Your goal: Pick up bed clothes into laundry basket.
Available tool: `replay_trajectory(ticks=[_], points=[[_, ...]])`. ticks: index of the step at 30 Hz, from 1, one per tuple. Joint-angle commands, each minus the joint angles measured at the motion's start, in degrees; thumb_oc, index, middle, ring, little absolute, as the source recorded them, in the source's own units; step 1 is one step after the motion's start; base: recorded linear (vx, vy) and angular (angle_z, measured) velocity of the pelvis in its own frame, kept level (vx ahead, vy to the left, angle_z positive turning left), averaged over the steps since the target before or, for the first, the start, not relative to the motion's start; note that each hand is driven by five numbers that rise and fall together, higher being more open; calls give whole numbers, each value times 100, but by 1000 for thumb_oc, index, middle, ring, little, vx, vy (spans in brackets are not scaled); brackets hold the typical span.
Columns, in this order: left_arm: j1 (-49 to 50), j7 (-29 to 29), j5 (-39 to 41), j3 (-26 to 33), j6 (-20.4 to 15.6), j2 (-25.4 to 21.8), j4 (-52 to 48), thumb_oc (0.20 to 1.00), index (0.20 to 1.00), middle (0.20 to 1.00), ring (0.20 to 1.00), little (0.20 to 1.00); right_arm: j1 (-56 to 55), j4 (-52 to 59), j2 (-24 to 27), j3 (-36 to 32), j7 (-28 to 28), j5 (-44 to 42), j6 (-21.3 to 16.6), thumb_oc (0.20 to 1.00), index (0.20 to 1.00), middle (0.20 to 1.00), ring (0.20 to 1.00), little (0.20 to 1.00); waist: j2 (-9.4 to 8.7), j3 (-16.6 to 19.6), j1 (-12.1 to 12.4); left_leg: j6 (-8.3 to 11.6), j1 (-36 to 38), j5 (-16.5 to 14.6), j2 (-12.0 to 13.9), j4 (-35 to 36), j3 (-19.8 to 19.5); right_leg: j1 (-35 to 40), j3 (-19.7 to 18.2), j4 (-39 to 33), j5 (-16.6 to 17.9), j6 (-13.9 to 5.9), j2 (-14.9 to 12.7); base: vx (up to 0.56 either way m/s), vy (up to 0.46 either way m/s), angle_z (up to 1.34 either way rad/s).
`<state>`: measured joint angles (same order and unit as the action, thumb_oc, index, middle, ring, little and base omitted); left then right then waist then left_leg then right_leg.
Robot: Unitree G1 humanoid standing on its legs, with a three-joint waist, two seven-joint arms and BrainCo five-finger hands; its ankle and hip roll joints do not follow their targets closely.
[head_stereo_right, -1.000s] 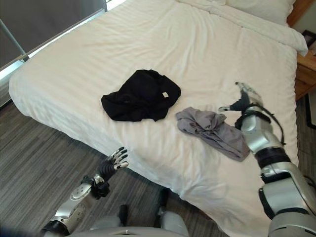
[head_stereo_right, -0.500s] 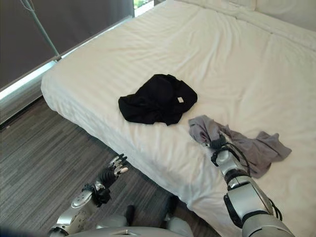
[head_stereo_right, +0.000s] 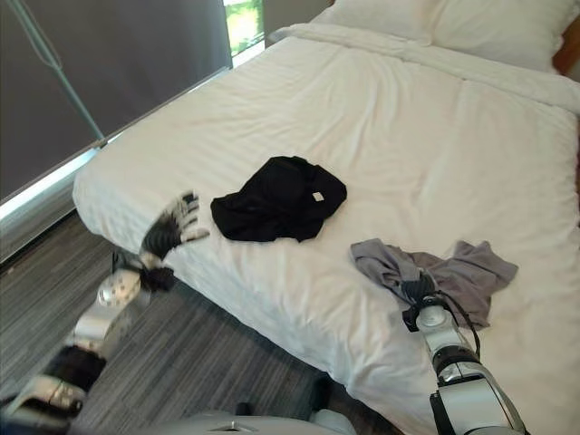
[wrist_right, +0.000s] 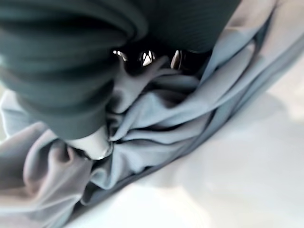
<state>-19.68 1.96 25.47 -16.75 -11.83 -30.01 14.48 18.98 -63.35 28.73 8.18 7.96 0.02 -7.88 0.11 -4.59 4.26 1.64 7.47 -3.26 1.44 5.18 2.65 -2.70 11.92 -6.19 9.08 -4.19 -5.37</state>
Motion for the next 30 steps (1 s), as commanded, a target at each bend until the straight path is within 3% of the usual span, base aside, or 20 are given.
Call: replay_trajectory(ticks=[1,2,3,4,6,7,9,10,12,13,15,18,21,25,26,27,28,30], points=[[-926,578,-991,-64,-395,-33,532,1000,1000,1000,1000,1000,-1205,-756,23,61,-371,-453,608,200,200,200,200,200,147,-375,-296,464,-240,425,435,-60,513,642,-247,119,-593,-628,-374,-97,5,-23],[-1413,824,-1435,-205,-299,-83,806,1000,1000,1000,1000,1000,-1387,-655,-16,-54,-350,-673,559,200,200,200,200,200,67,-603,-444,539,-712,361,409,-1070,470,613,-363,119,-574,-531,-412,-168,-22,-37],[-1815,1043,-1980,-365,-158,-116,1318,1000,1000,1000,1000,1000,-1522,-662,-45,-162,-299,-762,543,200,200,200,200,200,5,-734,-492,677,-1134,523,234,-1887,-25,580,-501,119,-553,-469,-391,-183,-16,-34],[-1965,1175,-2242,-423,-52,-165,1553,1000,1000,1000,1000,1000,-1548,-685,-79,-218,-281,-866,537,200,200,200,200,200,-49,-761,-505,745,-1219,541,124,-1981,-311,548,-618,119,-545,-440,-381,-40,17,-31],[-2302,1518,-2693,-526,132,-163,2116,1000,1000,1000,1000,1000,-1524,-682,-55,-343,-150,-1034,500,200,200,200,200,200,-92,-744,-498,692,-1222,191,82,-1539,-1067,558,-932,119,-580,-468,-334,113,69,-35],[-2315,1522,-2695,-532,128,-159,2126,1000,1000,1000,1000,1000,-1521,-681,-56,-349,-149,-1034,500,200,200,200,200,200,-101,-740,-497,691,-1227,228,74,-1509,-1068,541,-931,119,-566,-469,-343,158,95,-55],[-2554,1775,-3217,-695,275,-203,2736,1000,1000,1000,1000,1000,-1454,-534,45,-431,-25,-1017,379,200,200,200,200,200,-37,-668,-457,615,-1122,380,227,-736,-1757,562,-1317,119,-619,-505,-186,182,153,-82],[-2955,2014,-3824,-994,450,-279,3742,1000,1000,1000,1000,1000,-1400,-298,211,-439,21,-1012,211,200,200,200,200,200,20,-591,-583,589,-995,581,429,-144,-1773,627,-1550,119,-723,-528,-88,166,161,-88],[-3180,2141,-4021,-1192,534,-208,4338,1000,1000,1000,1000,1000,-1390,-174,254,-463,58,-1068,123,200,200,200,200,200,40,-568,-650,622,-901,662,575,-47,-1506,659,-1578,119,-770,-543,-78,159,255,-83],[-3421,2199,-4435,-1389,743,-108,5177,1000,1000,1000,1000,1000,-1486,122,365,-506,65,-1213,-3,200,200,200,200,200,39,-478,-874,595,-779,627,623,-18,-1114,684,-1594,119,-776,-596,-199,192,384,-114],[-3476,2165,-4658,-1447,834,-101,5620,1000,1000,1000,1000,1000,-1565,406,407,-513,88,-1217,-105,200,200,200,200,200,32,-431,-1018,545,-629,523,501,-18,-842,651,-1703,119,-714,-706,-341,113,338,-94],[-3524,2175,-4838,-1506,851,-132,5786,1000,1000,1000,1000,1000,-1417,576,367,-469,101,-1303,-162,200,200,200,200,200,13,-468,-1085,503,-583,471,399,-18,-556,522,-1846,119,-608,-835,-453,-23,206,-67],[-3562,2195,-5296,-1688,989,-66,5911,1000,1000,1000,1000,1000,-1123,1084,271,-259,37,-1449,-287,200,200,200,200,200,-168,-661,-1149,429,-726,412,309,-18,-144,65,-2010,119,-345,-1050,-585,-151,228,-111],[-3658,2170,-5546,-1721,1093,-92,6081,1000,1000,1000,1000,1000,-924,1687,228,-90,4,-1461,-398,200,200,200,200,200,-360,-876,-1225,484,-1152,453,428,-18,231,-641,-1938,119,59,-1081,-536,-193,89,-67],[-3691,2143,-5587,-1726,1109,-167,6102,865,865,865,865,865,-921,1830,209,-60,-3,-1424,-408,200,200,200,200,200,-392,-883,-1224,499,-1255,459,488,-18,319,-793,-1791,119,135,-1081,-537,-165,30,-76],[-3724,2122,-5710,-1769,1159,-258,6095,586,586,586,586,586,-941,1970,210,-35,-2,-1378,-437,200,200,200,200,200,-422,-917,-1228,515,-1345,469,555,-18,402,-949,-1571,119,277,-1081,-576,-136,1,-39],[-3785,2052,-5804,-1800,1201,-399,6065,200,200,200,200,200,-1000,2123,216,-66,-3,-1351,-452,200,200,200,200,200,-435,-916,-1245,514,-1457,488,631,-18,469,-1068,-1368,119,362,-1081,-584,-130,-12,-30],[-3899,1799,-6068,-1981,1259,-648,6125,200,200,200,200,200,-1008,2308,233,-113,9,-1360,-466,200,200,200,200,200,-442,-937,-1285,476,-1643,530,743,-18,581,-1051,-1062,119,223,-1081,-558,-165,49,-43]])
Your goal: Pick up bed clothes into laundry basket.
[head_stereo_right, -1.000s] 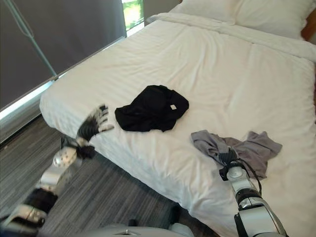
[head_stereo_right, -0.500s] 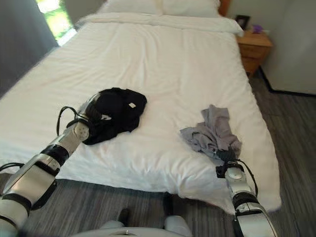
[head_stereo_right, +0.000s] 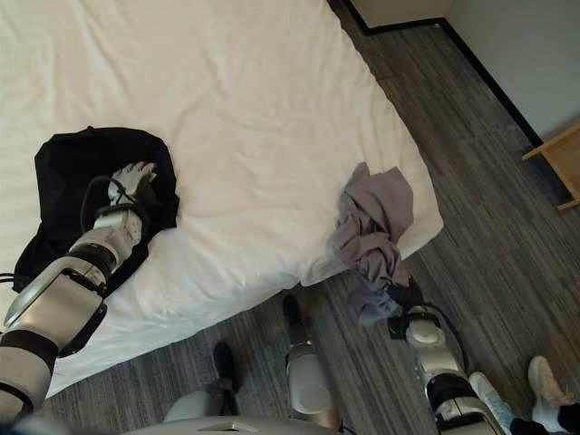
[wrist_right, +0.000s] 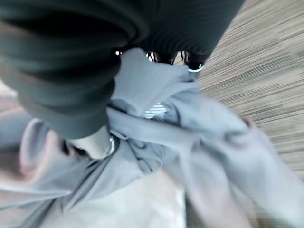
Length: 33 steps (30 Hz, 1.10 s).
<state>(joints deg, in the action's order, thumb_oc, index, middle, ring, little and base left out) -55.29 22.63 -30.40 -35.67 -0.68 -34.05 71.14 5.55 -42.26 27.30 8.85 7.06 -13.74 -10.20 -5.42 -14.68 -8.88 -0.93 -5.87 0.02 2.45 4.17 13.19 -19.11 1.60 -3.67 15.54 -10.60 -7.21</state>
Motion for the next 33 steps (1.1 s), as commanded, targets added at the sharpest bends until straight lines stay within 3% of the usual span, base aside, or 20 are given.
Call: replay_trajectory(ticks=[1,5,6,8,9,11,12,13,14,15,16,17,18,19,20,21,23,27,29,33], points=[[-213,-452,-718,-168,163,-297,590,200,200,200,200,200,294,307,364,-215,86,4,-253,200,200,200,200,200,107,76,59,718,-371,227,708,83,-334,718,104,-133,-568,-440,-388,-150,79,-45],[450,-707,-1109,43,261,-495,704,200,200,200,200,200,134,722,452,-343,-21,-21,-308,200,200,200,200,200,5,121,251,690,-288,234,759,83,25,976,193,-133,-575,-440,-409,-125,77,-53],[554,-973,-1028,273,-179,-1790,511,200,200,200,200,200,-178,830,774,-685,-62,-61,-397,200,200,200,200,200,49,102,412,690,-219,220,747,83,122,1077,336,-133,-466,-440,-442,-32,2,-88],[1094,-805,-960,592,-95,-1977,332,200,200,200,200,200,-295,813,733,-709,-47,-39,-393,200,200,200,200,200,62,77,505,675,-190,264,742,83,196,1180,562,-79,-475,-432,-495,-91,-4,-120],[1758,-729,-636,1149,-216,-2369,-123,200,200,200,200,200,-323,1021,910,-760,-80,19,-453,200,200,200,200,200,138,41,822,619,-127,338,761,83,467,1514,1186,355,-753,-373,-588,-176,62,-121],[1810,-608,-38,1528,-196,-2542,-416,200,200,200,200,200,-249,1205,1053,-655,-155,29,-457,200,200,200,200,200,178,91,1042,570,-71,407,783,83,741,1779,1559,751,-1068,-286,-646,-173,102,-58],[1906,-506,283,1757,-217,-2553,-659,200,200,200,200,200,-207,1342,1123,-592,-167,103,-465,200,200,200,200,200,166,122,1213,552,-33,465,796,83,942,1923,1779,911,-1061,-313,-745,-143,44,-83],[2009,-319,639,2079,-279,-2587,-979,200,200,200,200,200,-179,1469,1182,-589,-134,177,-480,200,200,200,200,200,167,171,1383,533,-24,470,801,83,1058,2079,1966,955,-1084,-305,-832,-139,-35,-110],[1654,-63,889,2057,-201,-2652,-1397,200,200,200,200,200,463,1443,1183,-144,143,622,-381,200,200,200,200,200,202,199,1627,527,-32,533,812,83,1161,2279,2264,914,-1012,-313,-937,-132,-85,-108],[1808,187,1036,2395,-220,-2579,-2320,200,200,200,200,200,366,1677,1053,-176,145,898,-297,200,200,200,200,200,186,236,1833,521,-50,552,809,83,1255,2392,2428,896,-892,-350,-1047,-137,-127,-77],[2711,203,1282,3376,-294,-2594,-4438,200,200,200,200,200,162,2116,1085,-484,213,1187,-183,200,200,200,200,200,211,234,2234,502,-24,561,829,82,1389,2578,2703,880,-733,-401,-1223,-59,-91,-75],[2862,182,1269,3509,-271,-2582,-4519,200,200,200,200,200,174,2126,1108,-434,212,1186,-173,200,200,200,200,200,226,269,2184,552,5,435,830,73,1264,2609,2609,874,-793,-437,-1204,-104,-221,-96],[4306,439,1271,4239,-718,-1383,-5512,200,200,200,200,200,-142,2457,898,-790,454,1883,-109,200,200,200,200,200,189,297,2488,566,-7,509,902,43,1378,2816,2888,754,-644,-440,-1373,-117,-236,-70],[4637,468,1299,4386,-838,-905,-5985,200,200,200,200,200,-202,2482,820,-877,523,2153,31,200,200,200,200,200,193,328,2553,586,-12,559,956,28,1458,2901,2881,650,-510,-440,-1417,-232,-318,-45],[4566,544,1067,4001,-971,-287,-6892,200,200,200,200,200,-62,2644,712,-793,680,2429,157,200,200,200,200,200,118,339,2576,598,-28,622,1021,15,1520,2972,2918,543,-527,-440,-1430,-193,-226,-20],[4418,362,967,3588,-858,55,-7134,200,200,200,200,200,-29,2767,703,-682,673,2700,225,200,200,200,200,200,130,351,2567,627,-4,670,1038,12,1543,2977,2854,450,-567,-440,-1383,-185,-260,-23],[3681,366,1331,2940,-981,448,-7081,200,200,200,200,200,338,3113,970,-540,810,3204,317,200,200,200,200,200,284,486,2431,770,72,861,1244,14,1670,2985,2798,265,-829,-440,-1208,-90,-268,-46],[3313,331,1529,2542,-1028,785,-7146,200,200,200,200,200,835,3230,1172,-301,991,3542,401,200,200,200,200,200,467,495,2335,911,132,1051,1479,15,1688,3038,2801,139,-1279,-417,-965,-39,-220,-62],[3066,273,1456,2063,-965,1100,-7079,200,200,200,200,200,1455,3319,1151,182,1121,3891,421,200,200,200,200,200,735,448,2174,1077,164,1498,1920,1,1826,3015,2793,14,-1584,-183,-536,-111,-353,-89],[2921,277,1450,1810,-971,1287,-6935,200,200,200,200,200,1823,3614,1031,657,1216,4101,291,200,200,200,200,200,950,295,2044,1182,338,1538,2171,-65,1249,2944,2417,-102,-1871,76,-130,-4,-289,-95]])
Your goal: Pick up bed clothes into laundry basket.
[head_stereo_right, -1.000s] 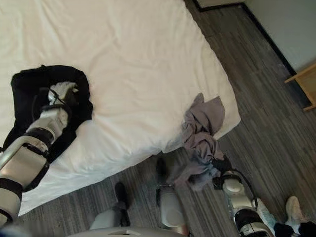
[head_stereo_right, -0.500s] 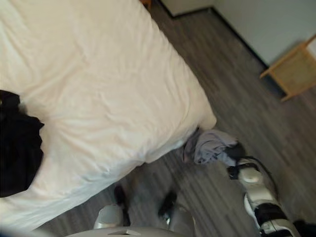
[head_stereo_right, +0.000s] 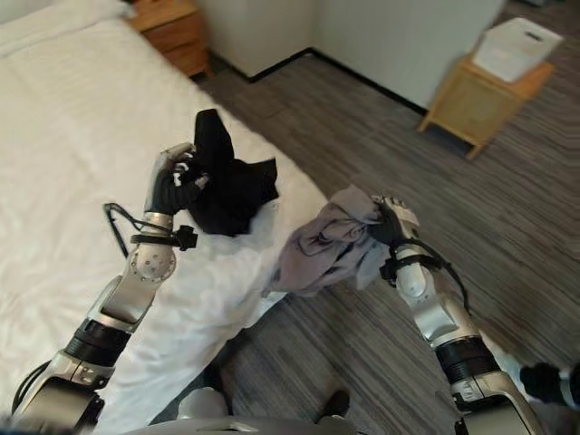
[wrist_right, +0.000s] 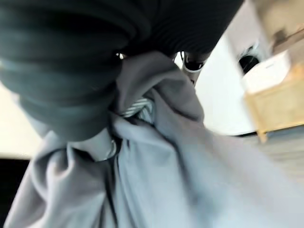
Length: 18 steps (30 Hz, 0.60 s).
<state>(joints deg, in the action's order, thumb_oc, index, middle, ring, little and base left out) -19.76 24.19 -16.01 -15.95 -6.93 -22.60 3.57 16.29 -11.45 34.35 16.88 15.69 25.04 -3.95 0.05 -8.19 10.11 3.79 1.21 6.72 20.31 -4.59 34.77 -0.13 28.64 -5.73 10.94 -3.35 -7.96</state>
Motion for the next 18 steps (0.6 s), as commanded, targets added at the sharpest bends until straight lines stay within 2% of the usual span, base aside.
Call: replay_trajectory(ticks=[1,2,3,4,5,6,7,8,10,12,13,15,16,17,18], points=[[-643,127,8,-157,-354,148,-162,200,200,200,200,200,758,538,330,-140,353,222,-329,200,200,200,200,200,421,-381,143,720,-346,872,404,811,-909,1068,-292,106,-1419,-637,-37,49,-225,-83],[-647,153,61,-205,-357,206,-119,200,200,200,200,200,803,604,307,-12,359,266,-350,200,200,200,200,200,428,-456,183,712,-346,978,377,699,-1321,1063,-459,88,-1470,-586,27,84,-277,-89],[-574,183,131,-231,-384,220,-166,200,200,200,200,200,805,750,325,154,364,292,-404,200,200,200,200,200,413,-569,302,574,-503,754,111,424,-2353,1053,-779,73,-1510,-456,119,123,-417,-77],[-473,130,187,-261,-406,251,-205,200,200,200,200,200,761,751,325,268,354,299,-422,200,200,200,200,200,349,-611,398,467,-490,456,-212,316,-2908,1045,-998,73,-1544,-387,176,148,-433,-101],[-345,57,246,-327,-442,265,-260,200,200,200,200,200,784,735,326,395,316,342,-437,200,200,200,200,200,293,-627,472,372,-525,165,-508,175,-3213,1022,-1186,73,-1550,-325,220,153,-381,-147],[-210,-1,309,-373,-440,303,-306,200,200,200,200,200,863,672,325,531,312,422,-405,200,200,200,200,200,253,-637,526,306,-551,-36,-752,39,-3320,1019,-1324,73,-1561,-285,271,153,-318,-236],[-97,-30,330,-368,-443,320,-353,200,200,200,200,200,909,645,341,623,302,456,-399,200,200,200,200,200,243,-633,533,228,-612,-165,-949,-73,-3235,986,-1437,73,-1563,-255,309,217,-339,-242],[52,-70,379,-403,-442,351,-367,200,200,200,200,200,932,679,330,743,268,453,-393,200,200,200,200,200,215,-668,556,82,-765,-324,-1297,-318,-2852,1025,-1550,73,-1605,-228,349,196,-306,-179],[160,-111,429,-423,-462,402,-335,200,200,200,200,200,898,694,227,824,241,409,-395,200,200,200,200,200,190,-703,604,-93,-1167,-348,-1720,-443,-2408,1117,-1619,73,-1656,-179,468,203,-298,-104],[290,-179,514,-424,-485,454,-287,200,200,200,200,200,969,537,-14,965,211,388,-390,200,200,200,200,200,172,-625,714,-238,-1559,-314,-2144,-371,-1866,1233,-1774,73,-1736,-215,756,320,-262,-98],[381,-206,577,-405,-510,442,-319,200,200,200,200,200,984,439,-146,1058,196,403,-390,200,200,200,200,200,150,-565,846,-261,-1657,-241,-2240,-187,-1540,1293,-1961,73,-1789,-247,893,428,-191,-50],[489,-174,669,-397,-495,424,-396,200,200,200,200,200,1018,381,-294,1201,151,524,-364,200,200,200,200,200,157,-509,1044,-247,-1829,3,-2270,110,-1188,1497,-2184,73,-1841,-225,1163,500,-134,-26],[557,-201,736,-347,-487,410,-416,200,200,200,200,200,1009,391,-397,1263,84,573,-363,200,200,200,200,200,123,-441,1142,-484,-1577,-82,-2366,472,-1151,1570,-2308,73,-1861,-230,1216,597,-107,-83],[603,-182,803,-369,-461,381,-433,200,200,200,200,200,964,386,-489,1301,129,628,-383,200,200,200,200,200,29,-435,1188,-703,-1522,-93,-2546,635,-1352,1646,-2382,161,-1727,-255,1224,568,-129,-94],[564,-131,847,-426,-475,284,-481,200,200,200,200,200,855,403,-545,1238,186,680,-400,200,200,200,200,200,-150,-415,1356,-823,-1453,-9,-2595,811,-1490,1517,-2415,696,-1309,-538,1141,543,-156,-76]])
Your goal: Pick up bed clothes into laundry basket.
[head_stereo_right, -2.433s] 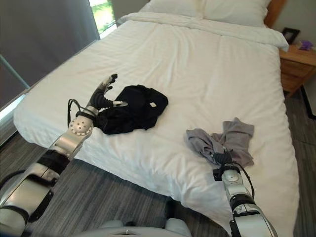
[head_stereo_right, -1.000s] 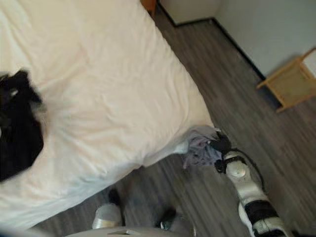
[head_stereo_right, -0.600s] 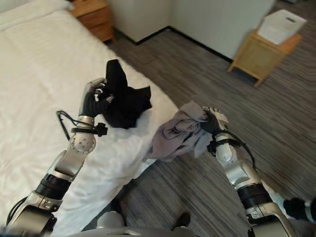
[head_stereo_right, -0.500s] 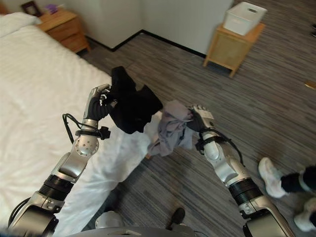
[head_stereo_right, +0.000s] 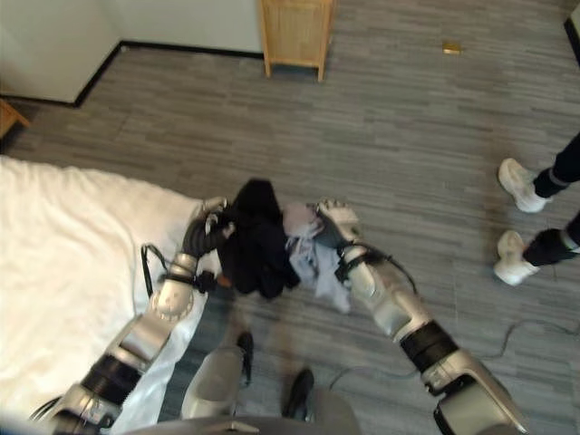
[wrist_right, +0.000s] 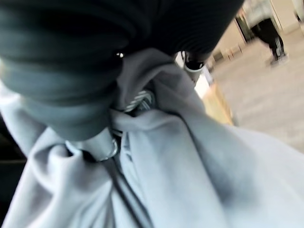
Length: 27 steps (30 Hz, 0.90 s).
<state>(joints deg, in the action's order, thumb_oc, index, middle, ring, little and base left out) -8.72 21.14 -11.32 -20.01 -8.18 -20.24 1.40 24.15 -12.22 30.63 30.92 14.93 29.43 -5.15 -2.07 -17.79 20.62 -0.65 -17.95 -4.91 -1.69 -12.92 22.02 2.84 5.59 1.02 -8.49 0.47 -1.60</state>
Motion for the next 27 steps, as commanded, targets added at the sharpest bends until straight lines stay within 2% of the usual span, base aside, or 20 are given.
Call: replay_trajectory(ticks=[1,2,3,4,5,6,7,8,9,11,13,15,18,20,22,23,24,25,26,27], points=[[-536,185,449,-74,-334,76,-279,200,200,200,200,200,-72,453,-185,-228,307,242,-281,200,200,200,200,200,-40,513,296,-492,541,1109,-410,1644,-216,1092,33,493,906,-1395,369,301,-132,-71],[-538,187,452,-78,-334,71,-279,200,200,200,200,200,-79,459,-188,-235,307,245,-282,200,200,200,200,200,-40,527,328,-485,524,1148,-383,1658,-188,1057,5,503,926,-1387,383,453,-377,-124],[-635,292,528,-299,-268,150,-229,200,200,200,200,200,-173,314,-115,-111,321,470,-151,200,200,200,200,200,-115,495,154,-465,844,1117,-225,1727,-474,399,164,1862,1657,-1547,332,475,-302,-125],[-734,348,462,-368,-269,147,-194,200,200,200,200,200,-87,305,-116,-105,333,581,-121,200,200,200,200,200,0,511,-48,-463,1105,1003,-181,1777,-715,5,108,2556,1645,-1547,462,463,-299,-54],[-747,354,458,-359,-274,155,-184,200,200,200,200,200,-71,302,-113,-96,335,584,-119,200,200,200,200,200,23,522,-53,-456,1071,1044,-151,1784,-715,-49,113,2583,1670,-1547,488,405,4,115],[-1007,499,463,-480,-246,261,-78,200,200,200,200,200,100,394,-104,-115,388,612,-134,200,200,200,200,200,261,493,-500,-379,1398,919,1,1792,-1032,-662,117,3097,1515,-1547,356,377,16,145],[-1113,523,479,-520,-241,306,-52,200,200,200,200,200,146,425,-118,-143,412,570,-113,200,200,200,200,200,365,460,-637,-362,1549,839,31,1792,-1168,-883,131,3146,1301,-1547,82,556,17,132],[-1226,532,491,-575,-249,369,-37,200,200,200,200,200,154,459,-126,-170,466,520,-123,200,200,200,200,200,464,418,-755,-345,1656,765,34,1792,-1369,-1129,126,2964,1129,-1547,-264,461,-22,47],[-1273,519,484,-611,-281,406,-36,200,200,200,200,200,103,489,-103,-211,478,483,-126,200,200,200,200,200,514,415,-896,-290,1719,710,38,1792,-1541,-1262,164,2602,1093,-1355,-480,471,-127,79],[-1278,482,419,-619,-336,420,-49,200,200,200,200,200,-25,537,-75,-279,503,401,-142,200,200,200,200,200,492,414,-1156,-128,1903,539,-35,1792,-1886,-1432,4,1349,1012,-1138,-685,509,-237,112],[-1253,402,334,-594,-352,385,-10,200,200,200,200,200,-167,649,-48,-387,581,422,-143,200,200,200,200,200,503,433,-1429,62,2130,244,88,1792,-2143,-1460,271,-118,1523,-1283,-884,563,-239,110],[-1259,388,254,-500,-384,304,56,200,200,200,200,200,-280,739,-54,-498,670,439,-133,200,200,200,200,200,504,458,-1562,225,2419,54,230,1792,-2138,-1749,629,-471,1800,-1443,-961,499,-178,81],[-1256,395,205,-391,-411,270,93,200,200,200,200,200,-624,773,-22,-606,787,487,-147,200,200,200,200,200,348,537,-1593,384,2824,-300,427,1792,-2242,-1552,1016,-570,1919,-1388,-1040,477,-239,52],[-1235,377,218,-405,-403,278,110,200,200,200,200,200,-666,729,19,-652,868,402,-211,200,200,200,200,200,359,670,-1584,526,3192,-224,673,1748,-2313,-1139,1216,-591,1911,-1317,-948,477,-226,93],[-1290,336,329,-450,-370,288,252,200,200,200,200,200,-565,616,61,-572,862,224,-269,200,200,200,200,200,437,672,-1514,833,2764,224,959,292,-2166,-619,1382,-602,1737,-1044,-808,388,-203,59],[-1311,318,390,-451,-338,274,273,200,200,200,200,200,-497,607,104,-520,845,172,-267,200,200,200,200,200,409,624,-1451,912,2352,520,967,-656,-2227,-439,1471,-602,1624,-929,-786,386,-209,20],[-1304,285,444,-479,-309,248,272,200,200,200,200,200,-426,566,155,-424,788,163,-215,200,200,200,200,200,390,536,-1314,876,2040,690,898,-1458,-2300,-220,1427,-602,1483,-785,-691,368,-251,-6],[-1280,260,454,-464,-287,201,239,200,200,200,200,200,-351,557,186,-389,759,132,-196,200,200,200,200,200,346,464,-1230,797,1733,646,822,-1981,-2277,-66,1387,-602,1355,-696,-649,321,-218,-21],[-1274,222,475,-455,-278,170,183,200,200,200,200,200,-333,558,193,-415,723,141,-168,200,200,200,200,200,256,393,-1169,718,1391,578,705,-2268,-2157,10,1331,-602,1277,-692,-690,304,-161,-36],[-1237,193,511,-434,-280,174,166,200,200,200,200,200,-349,536,202,-405,707,137,-158,200,200,200,200,200,223,338,-1084,645,1105,472,592,-2065,-2101,113,1294,-602,1210,-712,-688,310,-97,-49]])
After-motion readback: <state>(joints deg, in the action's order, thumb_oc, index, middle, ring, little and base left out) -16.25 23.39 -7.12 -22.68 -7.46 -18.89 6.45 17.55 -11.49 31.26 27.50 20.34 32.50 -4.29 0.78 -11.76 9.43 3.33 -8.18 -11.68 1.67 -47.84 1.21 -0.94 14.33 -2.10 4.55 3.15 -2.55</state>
